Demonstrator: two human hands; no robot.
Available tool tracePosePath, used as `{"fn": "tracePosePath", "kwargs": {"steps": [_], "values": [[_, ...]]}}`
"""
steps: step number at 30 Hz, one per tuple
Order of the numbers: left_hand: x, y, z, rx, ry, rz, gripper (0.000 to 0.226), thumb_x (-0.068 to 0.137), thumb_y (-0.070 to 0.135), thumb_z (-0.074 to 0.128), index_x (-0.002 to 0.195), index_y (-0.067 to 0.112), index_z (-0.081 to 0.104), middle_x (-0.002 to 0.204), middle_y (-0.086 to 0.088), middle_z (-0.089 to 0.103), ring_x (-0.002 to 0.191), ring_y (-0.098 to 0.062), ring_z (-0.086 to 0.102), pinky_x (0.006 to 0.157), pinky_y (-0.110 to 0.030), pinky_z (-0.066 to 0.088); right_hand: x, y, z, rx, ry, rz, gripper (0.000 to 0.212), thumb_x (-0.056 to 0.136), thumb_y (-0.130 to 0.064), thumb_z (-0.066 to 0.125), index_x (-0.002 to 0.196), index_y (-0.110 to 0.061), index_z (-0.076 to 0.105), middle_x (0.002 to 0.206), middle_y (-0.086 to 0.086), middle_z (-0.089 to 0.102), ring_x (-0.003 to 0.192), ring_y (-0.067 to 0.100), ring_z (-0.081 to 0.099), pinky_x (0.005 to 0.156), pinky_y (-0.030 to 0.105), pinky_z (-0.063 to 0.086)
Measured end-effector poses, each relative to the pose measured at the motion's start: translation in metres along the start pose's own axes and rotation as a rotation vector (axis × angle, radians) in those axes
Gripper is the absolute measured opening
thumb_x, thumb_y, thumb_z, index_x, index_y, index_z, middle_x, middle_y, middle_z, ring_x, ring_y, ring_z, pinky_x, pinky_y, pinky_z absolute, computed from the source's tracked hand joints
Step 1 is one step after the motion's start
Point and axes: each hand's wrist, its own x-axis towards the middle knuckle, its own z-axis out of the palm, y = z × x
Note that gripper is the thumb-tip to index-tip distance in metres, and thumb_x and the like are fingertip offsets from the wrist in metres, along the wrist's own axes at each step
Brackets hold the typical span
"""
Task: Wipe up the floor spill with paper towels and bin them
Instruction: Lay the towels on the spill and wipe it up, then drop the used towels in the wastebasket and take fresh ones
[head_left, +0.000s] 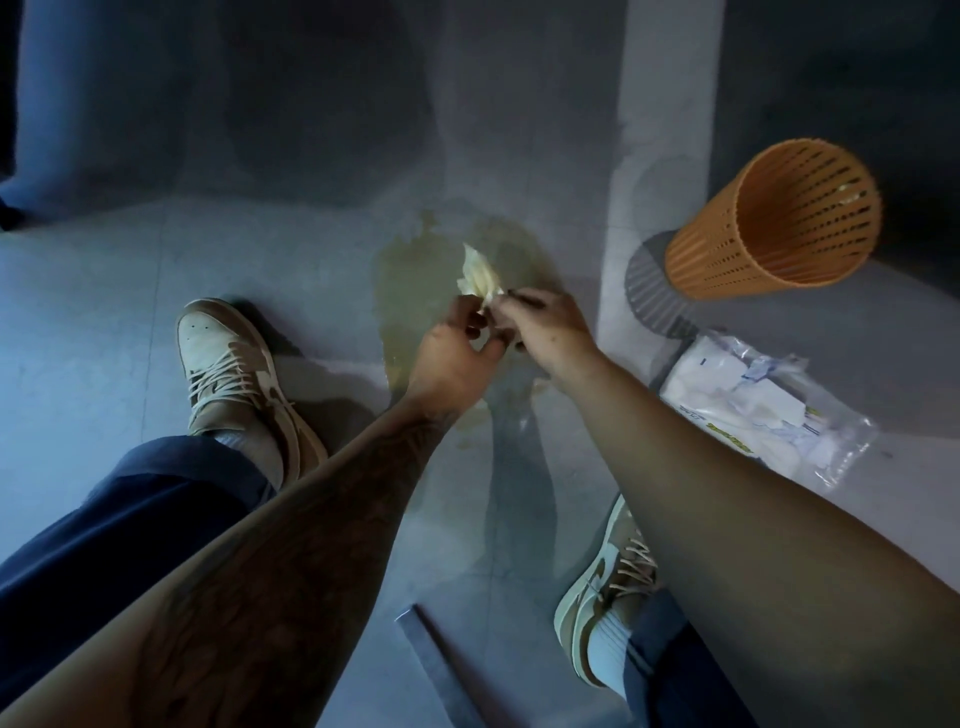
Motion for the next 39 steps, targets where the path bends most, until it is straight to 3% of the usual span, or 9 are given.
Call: {"fn": "tracePosePath", "kwargs": {"steps": [5, 7, 9, 14, 19, 22, 28, 34, 39], "values": [[0.006, 0.035, 0.007, -0.062, 0.064, 0.118, 0.037, 0.080, 0.030, 0.080, 0.112, 0.022, 0.063, 0.106, 0.005, 0.066, 0.087, -0.003, 0.063, 0.072, -0.013, 0.050, -0.013, -0.022, -0.045, 0.150, -0.022, -0.037, 0.013, 0.086, -0.028, 0.075, 0.093, -0.017, 0.073, 0.088, 0.003, 0.073, 0.077, 0.016, 0.067, 0.072, 0.036, 0.059], [0.010, 0.054, 0.011, -0.104, 0.083, 0.168, 0.030, 0.080, 0.024, 0.079, 0.106, 0.020, 0.066, 0.105, 0.004, 0.067, 0.087, -0.004, 0.066, 0.075, -0.020, 0.056, -0.012, -0.028, -0.060, 0.130, 0.010, -0.072, 0.016, 0.084, -0.029, 0.078, 0.092, -0.016, 0.073, 0.085, 0.001, 0.073, 0.073, 0.011, 0.064, 0.066, 0.029, 0.054], [0.014, 0.078, 0.020, -0.135, 0.084, 0.210, 0.024, 0.080, 0.019, 0.077, 0.101, 0.017, 0.065, 0.091, 0.007, 0.070, 0.082, -0.004, 0.069, 0.074, -0.028, 0.058, -0.010, -0.034, -0.077, 0.112, 0.088, -0.123, 0.016, 0.081, -0.029, 0.080, 0.085, -0.019, 0.068, 0.084, -0.002, 0.072, 0.071, 0.008, 0.064, 0.061, 0.021, 0.049], [0.021, 0.148, 0.046, -0.219, 0.085, 0.386, 0.024, 0.082, 0.006, 0.074, 0.092, 0.019, 0.057, 0.072, 0.014, 0.061, 0.062, 0.012, 0.060, 0.059, -0.005, 0.041, -0.014, -0.046, -0.134, 0.057, 0.383, -0.338, 0.020, 0.080, -0.029, 0.077, 0.083, -0.011, 0.068, 0.077, -0.005, 0.069, 0.073, 0.013, 0.066, 0.068, 0.027, 0.052], [0.023, 0.217, 0.077, -0.228, -0.027, 0.540, 0.022, 0.079, 0.007, 0.069, 0.091, 0.025, 0.065, 0.088, -0.002, 0.070, 0.073, -0.010, 0.066, 0.068, -0.028, 0.057, -0.020, -0.045, -0.201, 0.039, 0.620, -0.440, 0.013, 0.083, -0.021, 0.071, 0.083, -0.026, 0.059, 0.068, -0.015, 0.060, 0.061, -0.006, 0.057, 0.063, 0.014, 0.047], [0.028, 0.243, 0.096, -0.126, -0.159, 0.560, 0.022, 0.079, 0.006, 0.062, 0.091, 0.022, 0.070, 0.074, 0.010, 0.068, 0.063, 0.000, 0.062, 0.061, -0.023, 0.055, -0.015, -0.036, -0.232, -0.054, 0.713, -0.383, 0.012, 0.081, -0.025, 0.068, 0.084, -0.028, 0.058, 0.071, -0.016, 0.060, 0.064, -0.004, 0.057, 0.065, 0.018, 0.048], [0.039, 0.240, 0.119, 0.190, -0.310, 0.454, 0.019, 0.083, 0.005, 0.065, 0.101, 0.004, 0.070, 0.083, -0.003, 0.063, 0.073, -0.013, 0.056, 0.064, -0.021, 0.049, 0.000, -0.006, -0.260, -0.285, 0.491, -0.147, 0.014, 0.072, -0.035, 0.063, 0.082, -0.026, 0.064, 0.090, -0.001, 0.073, 0.086, 0.022, 0.069, 0.082, 0.040, 0.057], [0.011, 0.222, 0.120, 0.125, -0.227, 0.415, 0.017, 0.089, 0.007, 0.062, 0.104, 0.010, 0.069, 0.086, 0.004, 0.061, 0.065, -0.001, 0.052, 0.057, -0.004, 0.038, -0.023, 0.017, -0.281, -0.162, 0.496, -0.213, 0.011, 0.082, -0.037, 0.066, 0.084, -0.026, 0.066, 0.076, -0.012, 0.066, 0.076, 0.009, 0.063, 0.077, 0.027, 0.053], [-0.023, 0.196, 0.134, 0.163, -0.381, 0.371, 0.014, 0.086, 0.016, 0.063, 0.080, 0.027, 0.066, 0.083, 0.000, 0.070, 0.072, -0.012, 0.063, 0.063, -0.026, 0.055, -0.056, 0.052, -0.289, -0.073, 0.219, 0.063, 0.020, 0.084, -0.028, 0.065, 0.086, -0.010, 0.073, 0.080, 0.007, 0.076, 0.075, 0.021, 0.073, 0.070, 0.029, 0.054]]}}
